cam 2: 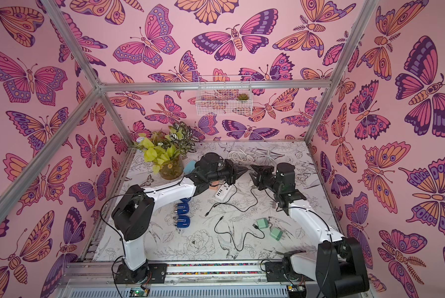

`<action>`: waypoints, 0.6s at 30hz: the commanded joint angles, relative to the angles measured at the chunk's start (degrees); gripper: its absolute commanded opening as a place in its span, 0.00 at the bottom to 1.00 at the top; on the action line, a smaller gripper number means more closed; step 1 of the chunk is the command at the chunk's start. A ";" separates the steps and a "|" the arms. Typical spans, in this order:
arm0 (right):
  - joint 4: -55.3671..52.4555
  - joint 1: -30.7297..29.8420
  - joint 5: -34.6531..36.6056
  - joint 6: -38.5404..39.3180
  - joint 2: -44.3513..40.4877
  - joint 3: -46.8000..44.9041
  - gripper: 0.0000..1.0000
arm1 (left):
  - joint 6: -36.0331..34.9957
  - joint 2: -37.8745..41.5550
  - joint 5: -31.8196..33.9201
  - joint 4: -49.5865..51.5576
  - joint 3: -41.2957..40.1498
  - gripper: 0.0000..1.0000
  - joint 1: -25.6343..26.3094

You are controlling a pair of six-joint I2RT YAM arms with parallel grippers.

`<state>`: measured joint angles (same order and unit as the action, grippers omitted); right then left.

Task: Charge the electric shaver
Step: Pick up the charging cable from the center of the board.

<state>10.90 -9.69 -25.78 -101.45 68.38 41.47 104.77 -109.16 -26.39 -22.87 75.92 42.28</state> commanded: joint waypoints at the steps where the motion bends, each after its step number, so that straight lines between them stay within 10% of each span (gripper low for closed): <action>1: -19.62 2.46 3.56 7.65 -3.80 5.35 0.55 | -2.79 2.93 -1.13 0.54 -2.97 0.00 -1.10; 7: -56.22 7.29 16.72 12.18 -8.00 7.35 0.73 | -4.37 6.09 -2.42 0.50 -7.28 0.00 -2.00; 14: -52.22 14.60 13.28 8.48 -3.44 1.40 0.80 | -5.32 7.78 -3.96 0.46 -9.99 0.00 -2.28; 18: -58.59 14.98 14.88 20.30 4.69 12.35 0.81 | -5.61 8.20 -4.59 0.46 -10.51 0.00 -2.46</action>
<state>-43.09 4.86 -12.43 -88.97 70.00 46.13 100.73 -102.65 -29.26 -22.26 66.63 40.40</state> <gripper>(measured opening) 0.806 0.101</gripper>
